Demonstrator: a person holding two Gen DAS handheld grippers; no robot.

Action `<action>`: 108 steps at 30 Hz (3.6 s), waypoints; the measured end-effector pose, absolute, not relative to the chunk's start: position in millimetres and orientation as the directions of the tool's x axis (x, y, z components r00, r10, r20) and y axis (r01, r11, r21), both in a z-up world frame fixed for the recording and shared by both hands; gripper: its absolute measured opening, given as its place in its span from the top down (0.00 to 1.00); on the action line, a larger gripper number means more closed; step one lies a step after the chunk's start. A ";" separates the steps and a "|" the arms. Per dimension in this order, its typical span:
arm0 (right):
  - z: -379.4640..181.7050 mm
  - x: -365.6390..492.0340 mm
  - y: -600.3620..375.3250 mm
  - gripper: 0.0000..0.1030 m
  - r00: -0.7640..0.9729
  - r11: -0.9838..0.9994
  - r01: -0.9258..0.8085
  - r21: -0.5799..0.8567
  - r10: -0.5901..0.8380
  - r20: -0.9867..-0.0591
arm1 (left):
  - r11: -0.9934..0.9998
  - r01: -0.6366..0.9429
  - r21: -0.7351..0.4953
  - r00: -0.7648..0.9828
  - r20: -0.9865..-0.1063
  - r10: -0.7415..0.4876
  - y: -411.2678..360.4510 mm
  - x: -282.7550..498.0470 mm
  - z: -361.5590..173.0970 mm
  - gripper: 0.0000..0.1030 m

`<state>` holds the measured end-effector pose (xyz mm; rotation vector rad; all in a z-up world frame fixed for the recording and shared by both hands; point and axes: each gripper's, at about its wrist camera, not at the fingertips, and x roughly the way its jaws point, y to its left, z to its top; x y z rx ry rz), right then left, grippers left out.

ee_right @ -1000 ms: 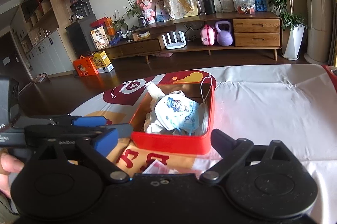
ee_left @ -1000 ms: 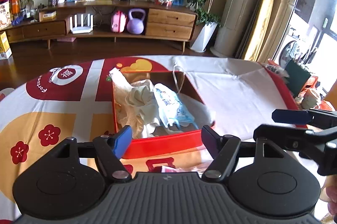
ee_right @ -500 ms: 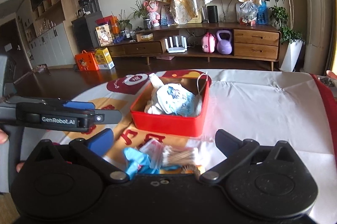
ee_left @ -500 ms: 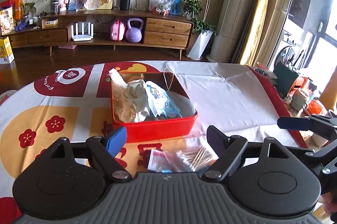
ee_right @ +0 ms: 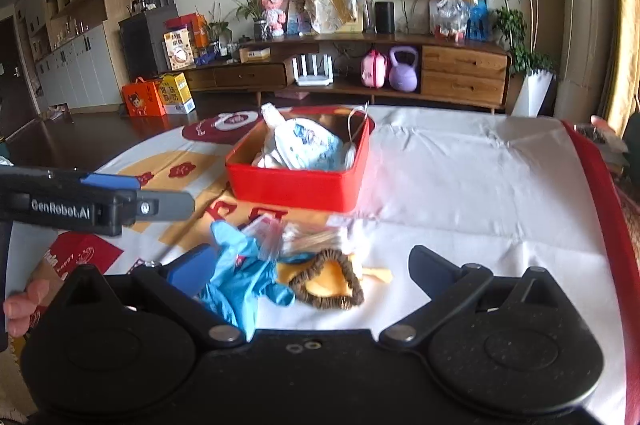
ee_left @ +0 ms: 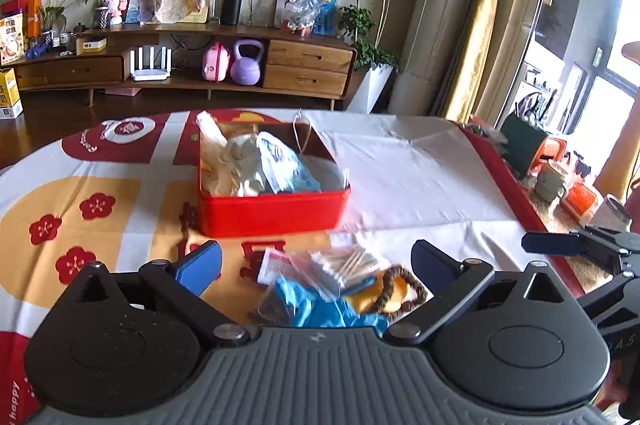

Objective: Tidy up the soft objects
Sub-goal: 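Withdraw both grippers from the box toward the blue glove and bracelet, then grasp the blue rubber glove with the left gripper while the right gripper grasps the brown beaded bracelet, then lift the glove and bracelet with both grippers toward the red box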

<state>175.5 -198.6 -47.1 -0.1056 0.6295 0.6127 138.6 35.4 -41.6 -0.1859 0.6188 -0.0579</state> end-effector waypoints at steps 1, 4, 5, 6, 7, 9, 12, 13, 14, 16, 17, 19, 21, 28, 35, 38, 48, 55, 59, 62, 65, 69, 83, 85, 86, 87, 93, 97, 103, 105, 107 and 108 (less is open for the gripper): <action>-48.7 172.8 -199.2 0.00 0.644 0.818 -0.569 0.078 0.504 -0.575 | 0.983 -0.004 -0.184 0.803 -0.586 -0.107 33.5 138.1 -44.8 0.01; -53.0 164.4 -199.0 0.00 0.654 0.808 -0.587 0.048 0.508 -0.560 | 0.982 -0.017 -0.187 0.785 -0.611 -0.102 30.4 134.4 -54.8 0.01; -53.8 164.0 -199.3 0.00 0.654 0.809 -0.586 0.050 0.508 -0.560 | 0.982 -0.023 -0.185 0.785 -0.611 -0.097 29.4 132.0 -58.0 0.01; -54.9 164.7 -200.1 0.00 0.653 0.811 -0.582 0.056 0.507 -0.562 | 0.983 -0.030 -0.180 0.786 -0.612 -0.088 28.4 129.6 -61.5 0.01; -56.1 165.7 -201.0 0.00 0.656 0.817 -0.573 0.059 0.501 -0.564 | 0.984 -0.038 -0.175 0.785 -0.614 -0.079 27.7 128.4 -64.5 0.01; -59.5 167.7 -201.5 0.00 0.659 0.826 -0.561 0.057 0.488 -0.573 | 0.985 -0.038 -0.169 0.785 -0.615 -0.075 25.2 125.3 -70.7 0.01; -65.0 171.5 -200.5 0.01 0.647 0.826 -0.559 0.069 0.487 -0.586 | 0.987 -0.028 -0.158 0.779 -0.622 -0.078 21.1 123.7 -78.9 0.01; -66.8 173.7 -199.7 0.02 0.644 0.827 -0.557 0.073 0.485 -0.591 | 0.988 -0.024 -0.152 0.777 -0.625 -0.077 19.5 124.0 -81.3 0.01; -69.2 175.6 -198.9 0.02 0.640 0.830 -0.552 0.080 0.483 -0.598 | 0.989 -0.022 -0.145 0.776 -0.626 -0.074 17.8 124.2 -83.7 0.01; -73.7 180.6 -197.5 0.03 0.622 0.829 -0.548 0.108 0.490 -0.611 | 0.992 -0.024 -0.125 0.775 -0.630 -0.060 13.7 125.6 -88.5 0.01; -75.6 183.0 -196.4 0.03 0.618 0.831 -0.544 0.114 0.489 -0.616 | 0.992 -0.025 -0.121 0.775 -0.630 -0.057 12.0 126.0 -91.1 0.01; -80.2 188.1 -194.2 0.03 0.615 0.839 -0.529 0.124 0.480 -0.626 | 0.992 -0.016 -0.123 0.768 -0.637 -0.066 9.7 128.8 -96.6 0.01; -85.1 195.2 -192.3 0.03 0.617 0.856 -0.501 0.128 0.457 -0.640 | 0.993 -0.020 -0.120 0.765 -0.641 -0.062 8.4 130.9 -102.2 0.02; -102.3 220.8 -186.2 0.06 0.569 0.867 -0.459 0.191 0.453 -0.687 | 0.993 -0.047 -0.107 0.761 -0.648 -0.034 7.3 138.6 -116.5 0.02; -113.7 236.1 -178.5 0.11 0.525 0.875 -0.421 0.240 0.451 -0.722 | 0.996 0.010 -0.083 0.738 -0.672 -0.063 -3.6 148.8 -131.1 0.02; -119.0 238.7 -176.1 0.13 0.512 0.881 -0.401 0.252 0.444 -0.736 | 0.997 0.018 -0.080 0.735 -0.674 -0.067 -5.5 153.1 -134.1 0.03; -124.0 239.3 -170.9 0.32 0.515 0.898 -0.358 0.257 0.419 -0.747 | 0.997 0.035 -0.076 0.709 -0.701 -0.078 -9.5 162.3 -142.5 0.35; -122.4 238.3 -173.1 0.52 0.531 0.907 -0.336 0.254 0.406 -0.744 | 0.997 0.019 -0.074 0.702 -0.709 -0.066 -6.6 161.3 -143.5 0.51; -120.6 234.2 -173.8 0.72 0.543 0.911 -0.332 0.242 0.395 -0.741 | 0.998 0.004 -0.058 0.700 -0.713 -0.045 -5.7 160.0 -143.3 0.65; -120.4 233.4 -177.2 0.85 0.550 0.915 -0.322 0.242 0.389 -0.739 | 0.998 -0.006 -0.058 0.703 -0.710 -0.037 -3.6 157.5 -141.6 0.69; -119.4 231.8 -180.2 0.94 0.548 0.910 -0.324 0.258 0.403 -0.733 | 0.999 -0.008 -0.047 0.708 -0.706 -0.028 -3.1 154.9 -139.9 0.81; -113.9 225.2 -182.4 0.96 0.559 0.901 -0.340 0.268 0.423 -0.713 | 0.999 -0.003 -0.035 0.719 -0.694 -0.022 -3.7 150.8 -135.7 0.90; -75.5 205.4 -192.6 0.96 0.609 0.867 -0.390 0.311 0.496 -0.619 | 0.996 0.014 -0.090 0.774 -0.629 -0.068 2.7 135.7 -100.3 0.94; -70.5 203.2 -194.0 0.96 0.614 0.864 -0.394 0.315 0.502 -0.609 | 0.994 0.014 -0.106 0.782 -0.618 -0.077 6.0 134.7 -94.2 0.94; -68.2 202.4 -194.8 0.96 0.617 0.862 -0.396 0.316 0.505 -0.604 | 0.994 0.014 -0.113 0.786 -0.613 -0.080 7.5 134.4 -91.3 0.94; -66.1 201.4 -195.2 0.96 0.619 0.861 -0.399 0.316 0.507 -0.600 | 0.993 0.013 -0.119 0.789 -0.608 -0.083 8.9 133.9 -88.4 0.94; -65.7 199.7 -198.4 0.96 0.623 0.863 -0.394 0.316 0.503 -0.599 | 0.991 0.033 -0.129 0.778 -0.620 -0.107 11.8 133.5 -87.2 0.94; -71.3 199.0 -198.6 0.96 0.613 0.864 -0.390 0.318 0.502 -0.611 | 0.985 0.061 -0.161 0.751 -0.643 -0.152 8.8 130.6 -94.8 0.94; -76.9 200.0 -200.7 0.96 0.606 0.865 -0.382 0.326 0.500 -0.619 | 0.980 0.065 -0.187 0.724 -0.668 -0.175 7.3 131.8 -102.0 0.93; -78.6 200.7 -201.2 0.96 0.604 0.865 -0.379 0.329 0.501 -0.621 | 0.979 0.066 -0.193 0.720 -0.670 -0.181 7.9 133.1 -103.8 0.81; -80.4 201.1 -201.1 0.96 0.601 0.864 -0.378 0.332 0.502 -0.622 | 0.981 0.063 -0.185 0.715 -0.677 -0.174 6.8 133.8 -105.7 0.54; -81.3 201.3 -200.9 0.96 0.600 0.864 -0.378 0.332 0.502 -0.624 | 0.980 0.067 -0.185 0.714 -0.677 -0.176 6.3 133.9 -106.6 0.31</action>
